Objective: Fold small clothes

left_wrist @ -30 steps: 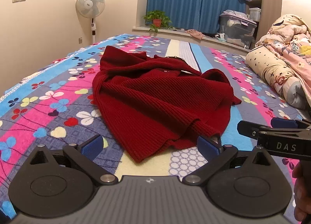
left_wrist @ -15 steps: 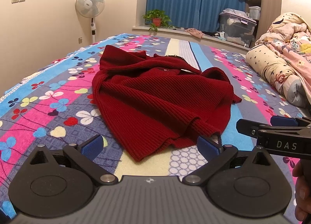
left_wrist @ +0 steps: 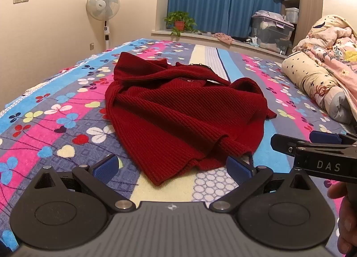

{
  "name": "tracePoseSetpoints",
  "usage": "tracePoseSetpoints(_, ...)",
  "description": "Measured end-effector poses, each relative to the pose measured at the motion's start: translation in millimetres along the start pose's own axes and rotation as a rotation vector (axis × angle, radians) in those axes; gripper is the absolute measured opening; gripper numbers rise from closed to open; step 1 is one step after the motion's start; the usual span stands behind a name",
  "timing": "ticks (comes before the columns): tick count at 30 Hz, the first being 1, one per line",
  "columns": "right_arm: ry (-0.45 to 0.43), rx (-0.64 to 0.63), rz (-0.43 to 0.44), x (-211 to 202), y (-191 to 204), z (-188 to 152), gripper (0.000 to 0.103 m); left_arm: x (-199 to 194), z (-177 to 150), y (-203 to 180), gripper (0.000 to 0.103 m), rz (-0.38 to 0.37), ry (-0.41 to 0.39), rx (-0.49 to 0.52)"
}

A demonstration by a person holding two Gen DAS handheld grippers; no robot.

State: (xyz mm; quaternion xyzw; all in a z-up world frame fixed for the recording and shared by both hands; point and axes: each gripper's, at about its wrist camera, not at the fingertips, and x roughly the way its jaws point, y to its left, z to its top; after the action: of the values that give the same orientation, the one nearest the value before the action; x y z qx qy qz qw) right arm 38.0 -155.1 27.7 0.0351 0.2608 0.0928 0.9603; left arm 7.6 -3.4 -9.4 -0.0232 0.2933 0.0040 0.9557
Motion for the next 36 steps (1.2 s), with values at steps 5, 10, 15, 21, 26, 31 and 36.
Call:
tracePoseSetpoints(5,-0.019,-0.001,0.027,-3.2,2.8,-0.1,0.092,1.1,-0.1,0.1,0.102,0.003,0.003,0.001)
tracePoseSetpoints(10,-0.021,-0.022,0.021,-3.0,6.3,-0.9,0.091,0.9,-0.5,-0.1,0.102,0.0,0.003,0.0)
tracePoseSetpoints(15,-0.021,-0.028,0.018,-2.4,7.6,-2.7,0.091,0.9,-0.4,0.1,0.102,0.0,0.003,-0.001)
tracePoseSetpoints(21,-0.023,-0.031,0.015,-1.9,8.9,-3.1,0.091,0.8,-0.5,0.1,0.102,0.0,0.003,-0.002)
tracePoseSetpoints(26,-0.022,-0.03,0.016,-1.8,8.9,-3.2,0.091,0.8,-0.4,0.1,0.102,0.001,0.002,-0.001)
tracePoseSetpoints(31,-0.014,-0.026,0.019,-0.5,9.0,-3.8,0.091,0.8,-0.6,-0.1,0.102,0.0,0.003,-0.001)
tracePoseSetpoints(36,-0.01,-0.028,0.018,0.2,9.5,-4.6,0.091,0.7,-0.5,-0.1,0.102,0.001,0.004,-0.001)
